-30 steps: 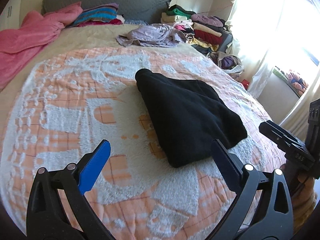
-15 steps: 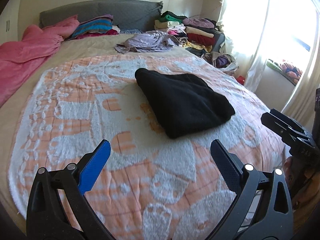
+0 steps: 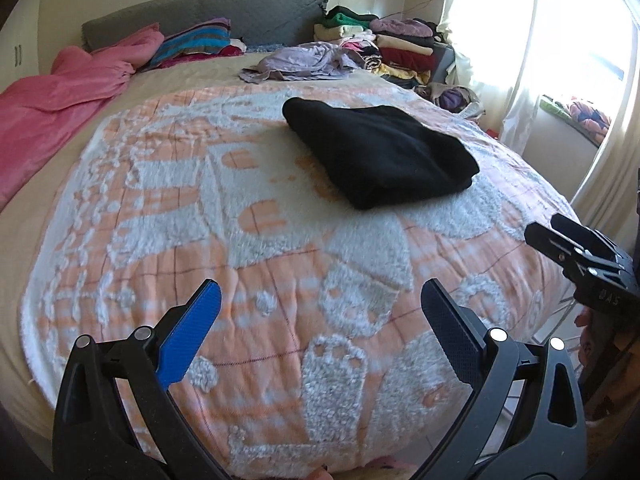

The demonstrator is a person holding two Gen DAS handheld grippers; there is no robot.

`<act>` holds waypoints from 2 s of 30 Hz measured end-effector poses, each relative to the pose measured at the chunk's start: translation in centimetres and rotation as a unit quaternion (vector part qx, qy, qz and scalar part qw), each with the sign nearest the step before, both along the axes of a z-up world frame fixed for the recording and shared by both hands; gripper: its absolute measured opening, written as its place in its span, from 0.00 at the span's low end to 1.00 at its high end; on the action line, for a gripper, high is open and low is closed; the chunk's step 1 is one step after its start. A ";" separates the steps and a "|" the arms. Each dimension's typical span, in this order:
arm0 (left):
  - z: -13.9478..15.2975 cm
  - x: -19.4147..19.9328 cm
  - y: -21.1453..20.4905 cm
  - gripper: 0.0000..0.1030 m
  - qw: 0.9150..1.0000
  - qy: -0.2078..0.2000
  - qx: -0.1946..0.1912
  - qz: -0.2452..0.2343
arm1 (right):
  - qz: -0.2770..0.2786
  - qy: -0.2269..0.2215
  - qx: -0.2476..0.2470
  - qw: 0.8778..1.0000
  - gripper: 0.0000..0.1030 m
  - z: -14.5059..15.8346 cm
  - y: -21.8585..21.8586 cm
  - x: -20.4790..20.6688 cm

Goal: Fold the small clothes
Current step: 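Pull both open tools back from the folded sweatshirt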

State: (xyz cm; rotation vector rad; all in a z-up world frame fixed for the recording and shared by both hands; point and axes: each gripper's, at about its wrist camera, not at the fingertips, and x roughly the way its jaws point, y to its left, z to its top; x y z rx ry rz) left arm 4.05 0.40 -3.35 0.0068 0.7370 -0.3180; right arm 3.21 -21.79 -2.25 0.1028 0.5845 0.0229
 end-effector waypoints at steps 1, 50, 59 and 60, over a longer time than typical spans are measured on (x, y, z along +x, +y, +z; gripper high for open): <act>-0.4 0.0 0.2 0.91 1.000 0.005 -0.004 0.003 | -0.001 0.002 -0.002 1.000 0.96 -0.3 0.1 0.0; -0.8 -0.2 0.7 0.91 0.999 0.022 0.005 0.040 | 0.006 0.031 -0.023 0.999 0.96 -1.7 1.2 -0.1; -0.8 -0.3 0.7 0.91 0.999 0.023 0.007 0.042 | 0.003 0.034 -0.022 0.999 0.96 -1.8 1.2 0.0; -0.9 -0.2 0.7 0.91 0.999 0.023 0.007 0.042 | 0.004 0.034 -0.022 0.999 0.96 -1.8 1.2 0.0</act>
